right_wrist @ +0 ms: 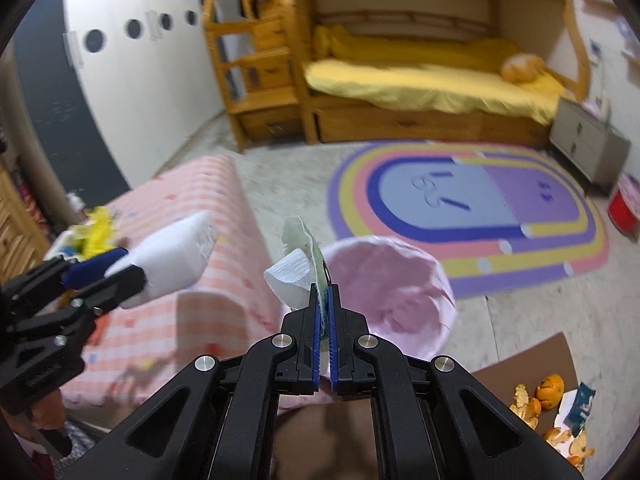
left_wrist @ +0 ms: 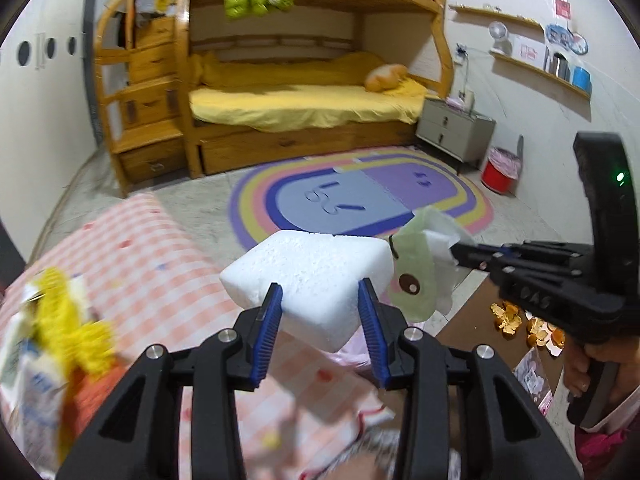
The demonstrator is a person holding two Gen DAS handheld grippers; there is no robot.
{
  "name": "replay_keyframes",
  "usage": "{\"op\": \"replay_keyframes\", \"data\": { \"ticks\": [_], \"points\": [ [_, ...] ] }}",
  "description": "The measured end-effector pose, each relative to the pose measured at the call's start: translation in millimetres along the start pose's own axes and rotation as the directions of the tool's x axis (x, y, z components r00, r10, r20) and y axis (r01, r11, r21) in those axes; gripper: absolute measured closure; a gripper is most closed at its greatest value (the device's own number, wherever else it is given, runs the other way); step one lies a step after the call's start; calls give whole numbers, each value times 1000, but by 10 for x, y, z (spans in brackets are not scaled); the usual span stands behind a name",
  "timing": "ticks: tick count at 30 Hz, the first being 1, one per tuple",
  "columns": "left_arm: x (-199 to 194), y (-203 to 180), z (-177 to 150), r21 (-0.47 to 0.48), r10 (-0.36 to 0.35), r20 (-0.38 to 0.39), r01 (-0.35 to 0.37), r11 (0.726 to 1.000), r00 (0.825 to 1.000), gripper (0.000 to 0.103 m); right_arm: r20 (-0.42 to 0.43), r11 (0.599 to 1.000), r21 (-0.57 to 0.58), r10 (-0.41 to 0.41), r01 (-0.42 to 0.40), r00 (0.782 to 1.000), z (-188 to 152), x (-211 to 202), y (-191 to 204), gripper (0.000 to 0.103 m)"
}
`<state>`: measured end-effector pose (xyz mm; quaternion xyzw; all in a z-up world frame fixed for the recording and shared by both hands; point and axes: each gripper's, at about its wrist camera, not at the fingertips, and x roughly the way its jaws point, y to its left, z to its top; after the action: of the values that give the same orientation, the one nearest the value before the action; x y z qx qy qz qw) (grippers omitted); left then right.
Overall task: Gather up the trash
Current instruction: 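Carry the foam block to the wastebasket with the left gripper while the right gripper grasps a green plush, then open both grippers over the pink wastebasket to drop the items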
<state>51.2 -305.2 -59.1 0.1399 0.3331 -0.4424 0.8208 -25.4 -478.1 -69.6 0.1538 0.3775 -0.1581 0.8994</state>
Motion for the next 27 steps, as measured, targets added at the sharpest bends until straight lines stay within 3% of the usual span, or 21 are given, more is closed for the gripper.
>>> {"op": "replay_keyframes", "data": {
  "ticks": [4, 9, 12, 14, 16, 17, 27],
  "points": [
    [400, -58, 133, 8, -61, -46, 61, 998, 997, 65, -56, 998, 65, -12, 15, 998, -22, 326, -308, 99],
    [734, -134, 294, 30, -81, -70, 83, 996, 994, 63, -97, 994, 107, -28, 38, 995, -30, 633, -534, 96],
    [827, -143, 366, 24, -100, -70, 101, 995, 993, 48, -110, 991, 132, -22, 37, 994, -14, 774, -621, 93],
    [856, -135, 418, 10, -107, -59, 108, 994, 992, 38, -127, 989, 142, -21, 39, 992, -10, 860, -664, 83],
    [834, -106, 447, -5, -108, -52, 108, 994, 993, 38, -130, 988, 142, -38, 57, 991, 3, 880, -669, 53],
    [818, -79, 456, -12, -103, -48, 103, 995, 993, 38, -122, 988, 138, -59, 76, 991, 4, 864, -668, 49],
    [178, 379, 301, -140, 26, -1, -25, 990, 1000, 38, -30, 995, 95, -37, 39, 999, 45, 240, -397, 45]
  ]
}}
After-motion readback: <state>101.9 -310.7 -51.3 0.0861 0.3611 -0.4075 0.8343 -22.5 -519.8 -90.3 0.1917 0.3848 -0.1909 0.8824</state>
